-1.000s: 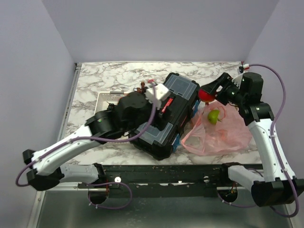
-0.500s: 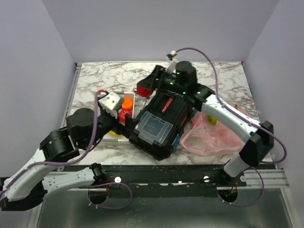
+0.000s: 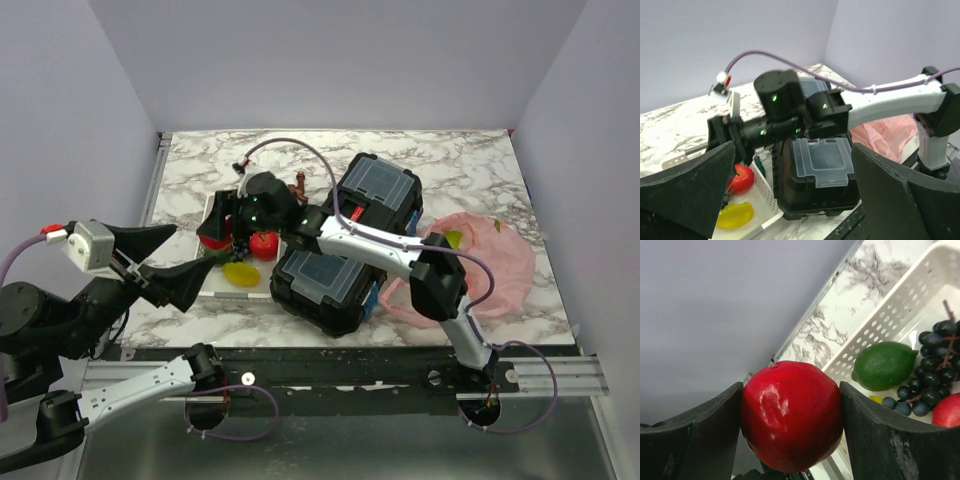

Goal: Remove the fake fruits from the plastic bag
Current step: Place the fake fruit in the bin.

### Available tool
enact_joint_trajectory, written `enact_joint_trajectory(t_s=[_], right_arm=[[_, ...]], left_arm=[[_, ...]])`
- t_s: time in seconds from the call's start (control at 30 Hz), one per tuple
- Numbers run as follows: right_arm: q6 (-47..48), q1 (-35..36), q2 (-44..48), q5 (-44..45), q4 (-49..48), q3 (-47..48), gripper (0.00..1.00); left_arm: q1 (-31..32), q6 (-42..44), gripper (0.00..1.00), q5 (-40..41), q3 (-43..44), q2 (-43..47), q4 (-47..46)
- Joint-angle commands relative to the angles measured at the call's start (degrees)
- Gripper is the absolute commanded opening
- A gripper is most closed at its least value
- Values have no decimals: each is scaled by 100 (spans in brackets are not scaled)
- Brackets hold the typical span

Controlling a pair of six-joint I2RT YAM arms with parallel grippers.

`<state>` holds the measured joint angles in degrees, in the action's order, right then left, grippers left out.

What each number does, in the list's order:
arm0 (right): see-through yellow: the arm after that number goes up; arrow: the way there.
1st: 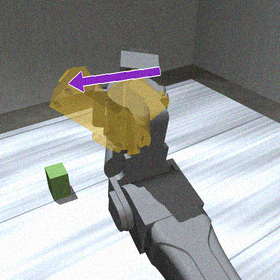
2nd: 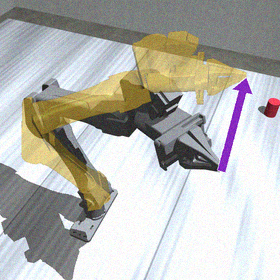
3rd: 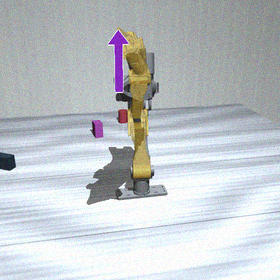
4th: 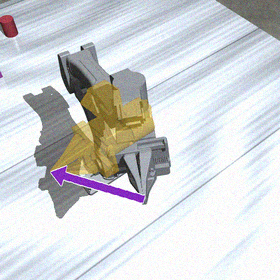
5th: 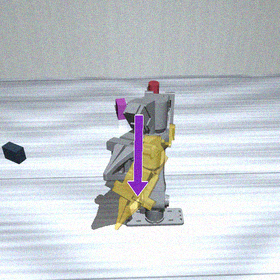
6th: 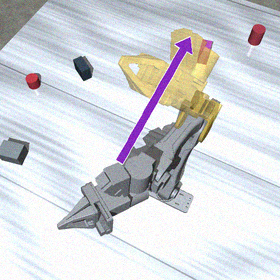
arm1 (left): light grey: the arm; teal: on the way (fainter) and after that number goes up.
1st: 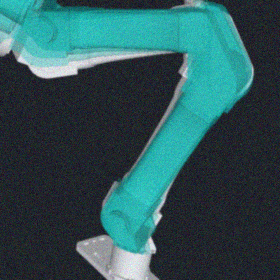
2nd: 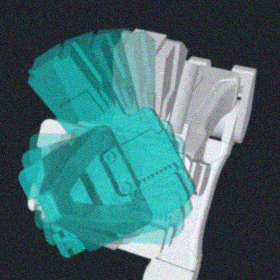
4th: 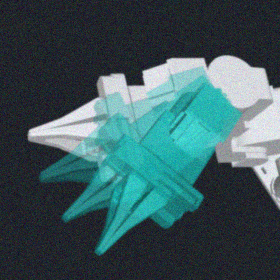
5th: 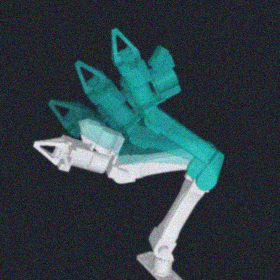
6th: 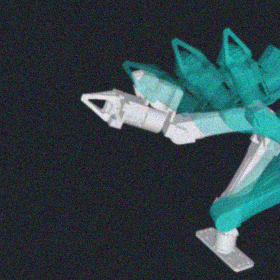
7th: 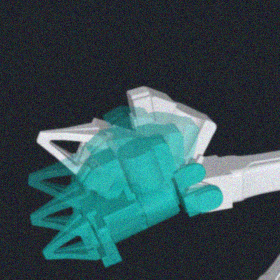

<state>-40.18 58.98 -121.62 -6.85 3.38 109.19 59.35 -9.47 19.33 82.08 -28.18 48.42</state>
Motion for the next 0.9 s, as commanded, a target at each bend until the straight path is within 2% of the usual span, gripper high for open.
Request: enact_joint_trajectory(t_s=[0.0, 0.07, 0.2, 0.43, 0.7, 0.87], right_arm=[[152, 194, -648, 186, 334, 443, 11], [185, 301, -873, 171, 423, 577, 17], [245, 428, -1230, 577, 832, 889, 36], [360, 440, -1408, 807, 1010, 933, 65], [647, 520, -1027, 793, 1201, 961, 89], [815, 521, -798, 868, 1507, 1153, 92]], left_arm=[[-20, -173, 99, 126, 17, 183, 299], [-20, -279, 99, 230, -59, 289, 284], [-20, -344, 99, 438, -161, 394, 280], [-24, -517, 99, 234, 38, 266, 357], [-20, -652, 99, 229, -45, 159, 344], [-20, -643, 99, 220, -42, 14, 299]])
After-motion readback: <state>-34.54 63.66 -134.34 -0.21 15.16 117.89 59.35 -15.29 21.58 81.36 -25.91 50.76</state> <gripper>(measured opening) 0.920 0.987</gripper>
